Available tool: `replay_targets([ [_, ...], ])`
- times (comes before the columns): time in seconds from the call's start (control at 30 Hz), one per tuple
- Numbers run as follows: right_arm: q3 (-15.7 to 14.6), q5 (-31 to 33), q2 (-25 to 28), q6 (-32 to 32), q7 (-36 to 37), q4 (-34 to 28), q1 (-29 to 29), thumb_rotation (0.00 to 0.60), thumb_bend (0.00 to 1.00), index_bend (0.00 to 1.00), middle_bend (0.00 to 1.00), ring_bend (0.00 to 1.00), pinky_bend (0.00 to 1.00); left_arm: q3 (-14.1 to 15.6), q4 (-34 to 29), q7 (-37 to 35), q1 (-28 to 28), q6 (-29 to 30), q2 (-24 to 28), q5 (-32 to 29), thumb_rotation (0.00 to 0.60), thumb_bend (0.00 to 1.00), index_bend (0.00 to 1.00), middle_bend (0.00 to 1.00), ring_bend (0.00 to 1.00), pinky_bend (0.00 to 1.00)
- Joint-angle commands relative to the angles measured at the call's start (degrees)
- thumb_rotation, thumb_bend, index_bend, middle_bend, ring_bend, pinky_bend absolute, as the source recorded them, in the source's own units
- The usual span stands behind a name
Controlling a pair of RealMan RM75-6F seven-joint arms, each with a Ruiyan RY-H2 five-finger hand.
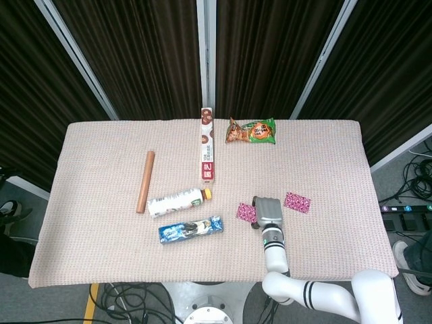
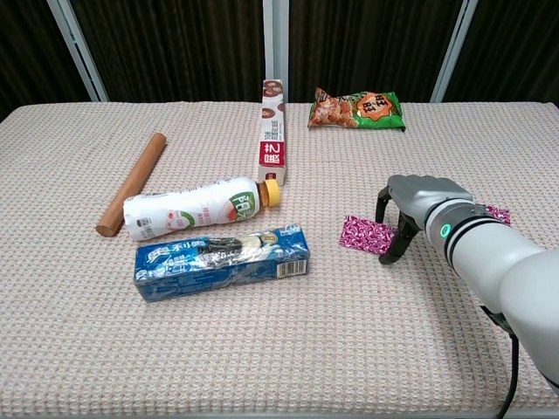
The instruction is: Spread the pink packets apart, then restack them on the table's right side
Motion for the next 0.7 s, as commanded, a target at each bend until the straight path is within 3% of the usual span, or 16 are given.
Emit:
replay_targets([
  [0.03, 0.03, 0.03, 0.00, -0.10, 0.05, 0.09, -0.03, 0.600, 0.03, 0.42, 1.00, 1.00, 1.00, 0.00, 0.00, -0.02, 0.02, 0.04, -0.01, 0.00, 0.600, 0.00, 0.29, 0.31, 0.25, 0.32],
  [0.7, 0.28, -2.14, 5.58, 0.36, 1.81, -4.98, -1.35, 0.600, 0.03, 0.43, 1.00, 1.00, 1.00, 0.02, -1.27, 1.65, -0.47, -0.36, 0.01, 0.20, 0.600, 0.00, 0.29, 0.31, 0.25, 0.33],
])
